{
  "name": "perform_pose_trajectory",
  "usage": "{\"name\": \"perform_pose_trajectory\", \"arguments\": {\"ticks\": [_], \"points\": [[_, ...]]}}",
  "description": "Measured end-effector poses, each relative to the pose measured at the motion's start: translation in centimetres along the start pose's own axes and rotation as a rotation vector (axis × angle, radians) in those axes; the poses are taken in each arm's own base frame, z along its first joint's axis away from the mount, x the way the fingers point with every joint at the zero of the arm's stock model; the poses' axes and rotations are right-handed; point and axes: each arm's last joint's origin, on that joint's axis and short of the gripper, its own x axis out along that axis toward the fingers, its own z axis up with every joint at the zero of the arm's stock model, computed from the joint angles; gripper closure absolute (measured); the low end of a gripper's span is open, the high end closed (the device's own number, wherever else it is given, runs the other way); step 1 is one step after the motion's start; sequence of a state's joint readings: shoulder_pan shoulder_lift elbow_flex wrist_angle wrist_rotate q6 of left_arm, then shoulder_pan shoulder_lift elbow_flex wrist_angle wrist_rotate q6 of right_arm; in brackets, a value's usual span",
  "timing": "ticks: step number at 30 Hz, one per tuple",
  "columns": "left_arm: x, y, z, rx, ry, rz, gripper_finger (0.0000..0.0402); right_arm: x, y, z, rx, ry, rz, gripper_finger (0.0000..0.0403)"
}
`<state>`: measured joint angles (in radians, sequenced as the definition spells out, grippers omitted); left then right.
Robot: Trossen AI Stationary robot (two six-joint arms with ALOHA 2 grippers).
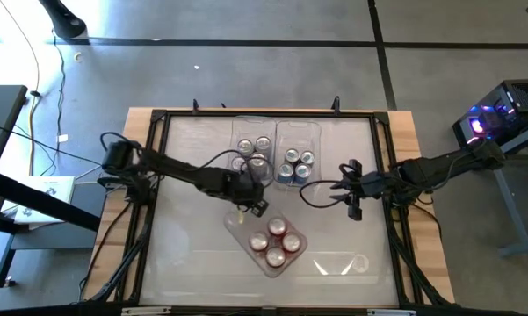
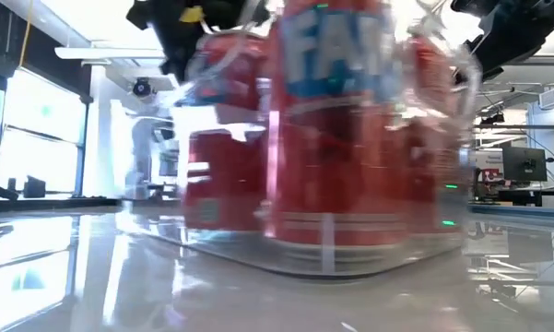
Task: Sort soda cans
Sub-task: Move the bottom transparent bin to the top right of the table
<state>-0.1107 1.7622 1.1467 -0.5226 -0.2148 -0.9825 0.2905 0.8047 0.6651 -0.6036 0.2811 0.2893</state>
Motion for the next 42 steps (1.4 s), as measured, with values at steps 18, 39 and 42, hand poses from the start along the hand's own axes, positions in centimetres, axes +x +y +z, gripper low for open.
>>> {"name": "perform_pose_trajectory", "arguments": {"ticks": [18, 39, 42], "points": [[0.0, -3.7, 2.5, 0.195, -0.090, -0.112, 0.0235, 0.5, 4.3, 0.1, -0.127, -0.002, 0.341, 0.0270], [-13.1, -6.7, 1.0, 0.335, -0.432, -0.279, 0.0179, 7.6, 16.1, 3.9, -0.554, 0.140, 0.519, 0.0225], [-13.8, -6.8, 0.4, 0.337, -0.467, -0.268, 0.0179, 8.3, 17.1, 4.7, -0.604, 0.200, 0.537, 0.0212]]}}
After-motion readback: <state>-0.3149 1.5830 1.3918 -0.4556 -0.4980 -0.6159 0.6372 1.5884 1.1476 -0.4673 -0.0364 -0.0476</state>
